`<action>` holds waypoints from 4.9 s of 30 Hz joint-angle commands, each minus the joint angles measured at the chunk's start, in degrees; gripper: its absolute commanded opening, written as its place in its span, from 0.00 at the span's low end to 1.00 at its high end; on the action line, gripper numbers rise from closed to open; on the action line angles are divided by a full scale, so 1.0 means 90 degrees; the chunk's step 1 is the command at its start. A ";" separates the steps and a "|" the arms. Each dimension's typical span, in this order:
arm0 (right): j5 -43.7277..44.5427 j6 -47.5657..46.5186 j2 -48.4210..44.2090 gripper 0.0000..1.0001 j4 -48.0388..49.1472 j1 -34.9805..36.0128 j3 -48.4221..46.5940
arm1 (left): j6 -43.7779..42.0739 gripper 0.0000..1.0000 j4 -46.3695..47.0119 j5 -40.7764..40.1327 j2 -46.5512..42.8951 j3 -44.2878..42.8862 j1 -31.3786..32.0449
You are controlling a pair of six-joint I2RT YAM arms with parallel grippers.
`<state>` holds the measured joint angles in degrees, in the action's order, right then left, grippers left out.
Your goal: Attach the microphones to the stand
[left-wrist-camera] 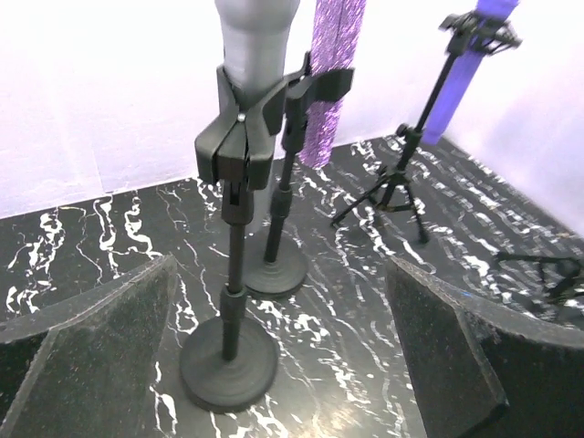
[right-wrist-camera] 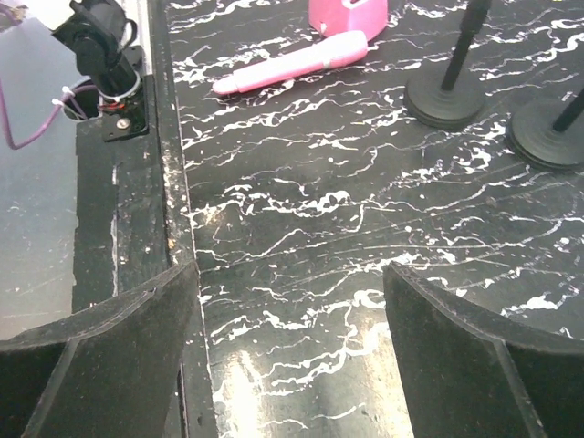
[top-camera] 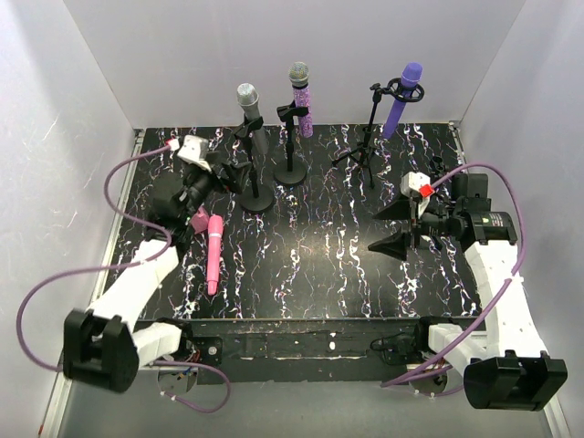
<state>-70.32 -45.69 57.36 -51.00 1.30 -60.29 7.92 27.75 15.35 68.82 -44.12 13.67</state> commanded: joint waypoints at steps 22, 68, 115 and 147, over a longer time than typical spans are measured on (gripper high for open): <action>0.0148 0.0721 -0.0964 0.90 -0.0740 -0.1394 -0.0195 | 0.2889 0.98 -0.3308 0.2072 -0.2393 0.0712 -0.0054; -0.0418 0.1083 -0.0720 0.90 -0.0632 -0.1736 -0.0537 | 0.1952 0.98 -0.0173 0.0101 0.1435 0.0176 0.4730; 0.0098 0.1590 -0.0192 0.93 -0.1101 -0.1746 -0.2421 | 0.1268 0.98 0.1701 0.0110 0.3759 -0.1016 0.5336; 0.1320 0.5272 0.0081 0.95 0.1175 -0.2127 -0.2910 | -0.0353 0.94 0.2152 -0.2184 0.8036 -0.7020 0.5356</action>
<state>-57.74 -0.16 58.83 -43.42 -16.95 -87.09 6.55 49.17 0.60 140.18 -100.20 61.60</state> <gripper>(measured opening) 0.952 0.961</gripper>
